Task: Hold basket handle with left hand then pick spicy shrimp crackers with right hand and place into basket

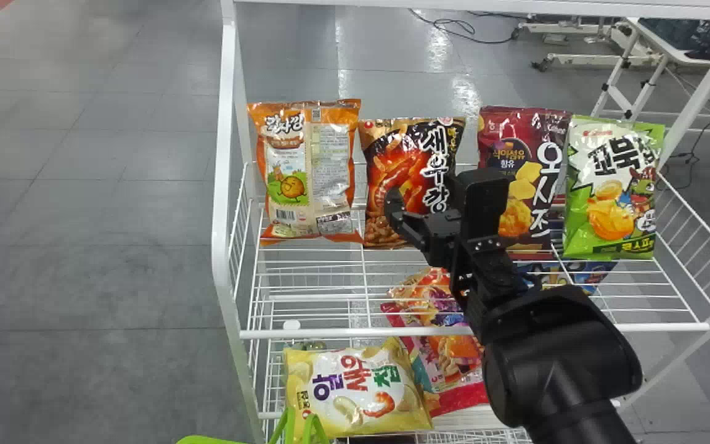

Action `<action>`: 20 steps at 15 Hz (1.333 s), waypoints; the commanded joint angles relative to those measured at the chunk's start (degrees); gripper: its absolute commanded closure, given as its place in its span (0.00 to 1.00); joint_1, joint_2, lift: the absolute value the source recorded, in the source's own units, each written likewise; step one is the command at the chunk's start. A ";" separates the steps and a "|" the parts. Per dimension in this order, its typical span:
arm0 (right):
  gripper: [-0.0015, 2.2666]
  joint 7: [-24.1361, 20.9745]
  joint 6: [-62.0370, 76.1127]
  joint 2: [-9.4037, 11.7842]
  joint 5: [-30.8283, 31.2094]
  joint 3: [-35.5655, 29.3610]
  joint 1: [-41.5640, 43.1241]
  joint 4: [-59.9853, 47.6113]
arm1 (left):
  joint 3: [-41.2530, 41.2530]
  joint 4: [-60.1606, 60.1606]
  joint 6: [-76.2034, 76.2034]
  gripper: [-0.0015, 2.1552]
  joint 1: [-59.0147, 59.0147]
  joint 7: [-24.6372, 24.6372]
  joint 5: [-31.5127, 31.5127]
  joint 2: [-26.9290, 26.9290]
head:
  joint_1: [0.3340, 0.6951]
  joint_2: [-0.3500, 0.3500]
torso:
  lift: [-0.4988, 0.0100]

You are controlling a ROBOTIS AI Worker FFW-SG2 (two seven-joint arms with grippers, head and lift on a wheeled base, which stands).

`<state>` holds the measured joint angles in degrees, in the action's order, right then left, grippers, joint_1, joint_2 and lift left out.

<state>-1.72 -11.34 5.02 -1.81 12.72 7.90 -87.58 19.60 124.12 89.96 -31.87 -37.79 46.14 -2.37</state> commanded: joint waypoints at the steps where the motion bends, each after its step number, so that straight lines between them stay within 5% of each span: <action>1: 0.17 0.57 -0.92 -0.10 -0.04 0.03 0.45 0.57 | 0.00 -0.28 0.07 0.88 0.14 -0.09 -0.09 0.00 | 1.00 0.39 | 0.91; 2: 0.27 0.84 -0.22 -0.10 -0.12 0.03 -0.08 0.48 | 0.09 -0.37 0.07 0.88 0.23 -0.09 -0.09 0.00 | 1.00 0.39 | 0.91; 4: 0.64 0.93 1.36 -0.10 -0.30 0.11 -1.75 -0.83 | 0.09 -0.54 0.07 0.88 0.23 -0.09 -0.17 0.09 | 1.00 0.40 | 0.91; 8: 0.83 0.22 1.71 -0.10 0.23 -0.68 -6.32 -7.34 | 0.00 -0.45 0.07 0.88 0.23 -0.01 -0.17 0.18 | 1.00 0.40 | 0.91; 15: 0.83 -2.33 1.19 0.78 0.58 -3.14 -12.65 -16.13 | -0.35 0.07 0.07 0.88 -0.21 -0.09 -0.17 0.26 | 1.00 0.35 | 0.91; 20: 0.83 -2.15 -7.25 4.12 -5.31 -7.18 -21.97 -33.09 | -1.49 0.87 0.07 0.88 -0.04 0.17 -0.70 0.62 | 1.00 0.25 | 0.91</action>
<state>-4.02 -15.10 8.24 -5.50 6.48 -11.35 -115.43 18.31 124.73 89.96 -32.05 -37.66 45.54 -1.76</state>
